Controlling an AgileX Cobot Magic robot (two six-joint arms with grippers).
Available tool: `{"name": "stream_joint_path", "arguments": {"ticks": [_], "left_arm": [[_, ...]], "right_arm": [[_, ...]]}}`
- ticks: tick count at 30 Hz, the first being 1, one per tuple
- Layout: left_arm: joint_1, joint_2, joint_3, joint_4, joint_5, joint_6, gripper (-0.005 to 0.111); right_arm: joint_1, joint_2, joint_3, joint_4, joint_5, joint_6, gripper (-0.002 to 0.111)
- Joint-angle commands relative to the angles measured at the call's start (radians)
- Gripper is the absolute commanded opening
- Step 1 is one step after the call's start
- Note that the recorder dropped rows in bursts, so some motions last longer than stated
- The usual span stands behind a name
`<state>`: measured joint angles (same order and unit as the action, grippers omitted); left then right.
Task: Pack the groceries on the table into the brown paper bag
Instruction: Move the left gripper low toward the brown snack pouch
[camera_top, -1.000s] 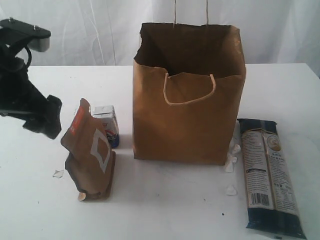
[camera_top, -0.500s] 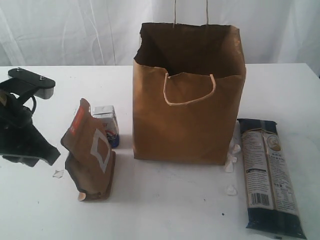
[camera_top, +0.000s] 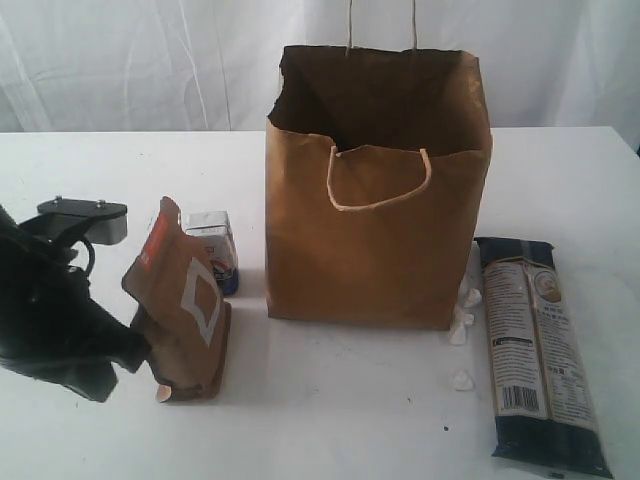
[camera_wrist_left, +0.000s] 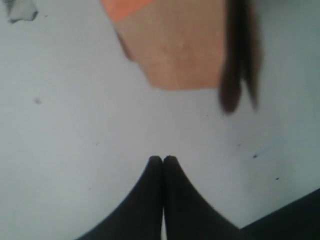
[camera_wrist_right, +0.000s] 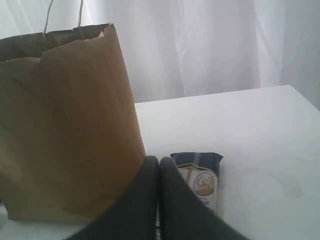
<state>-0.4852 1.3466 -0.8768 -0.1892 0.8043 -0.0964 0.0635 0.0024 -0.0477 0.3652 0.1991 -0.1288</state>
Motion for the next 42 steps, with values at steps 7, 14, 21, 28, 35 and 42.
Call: {"name": "stream_joint_path", "arguments": {"ticks": [7, 14, 21, 28, 35, 42], "left_arm": [[-0.005, -0.055, 0.137, -0.154, -0.107, 0.052, 0.000], [-0.005, -0.130, 0.334, -0.348, -0.443, 0.218, 0.000], [-0.005, -0.248, 0.504, -0.350, -0.829, 0.275, 0.000], [-0.005, -0.390, 0.633, -0.350, -0.961, 0.275, 0.000], [-0.005, -0.399, 0.636, -0.325, -0.961, 0.341, 0.014], [-0.005, -0.399, 0.636, -0.325, -1.001, 0.361, 0.103]], "right_arm": [[-0.005, -0.002, 0.003, 0.000, -0.003, 0.003, 0.000], [-0.005, -0.002, 0.003, 0.000, -0.003, 0.003, 0.000], [-0.005, -0.002, 0.003, -0.001, -0.005, 0.002, 0.000], [-0.005, -0.002, 0.003, -0.001, -0.005, 0.002, 0.000], [-0.005, -0.002, 0.003, -0.002, -0.005, 0.002, 0.000], [-0.005, -0.002, 0.003, -0.002, -0.005, 0.002, 0.000]]}}
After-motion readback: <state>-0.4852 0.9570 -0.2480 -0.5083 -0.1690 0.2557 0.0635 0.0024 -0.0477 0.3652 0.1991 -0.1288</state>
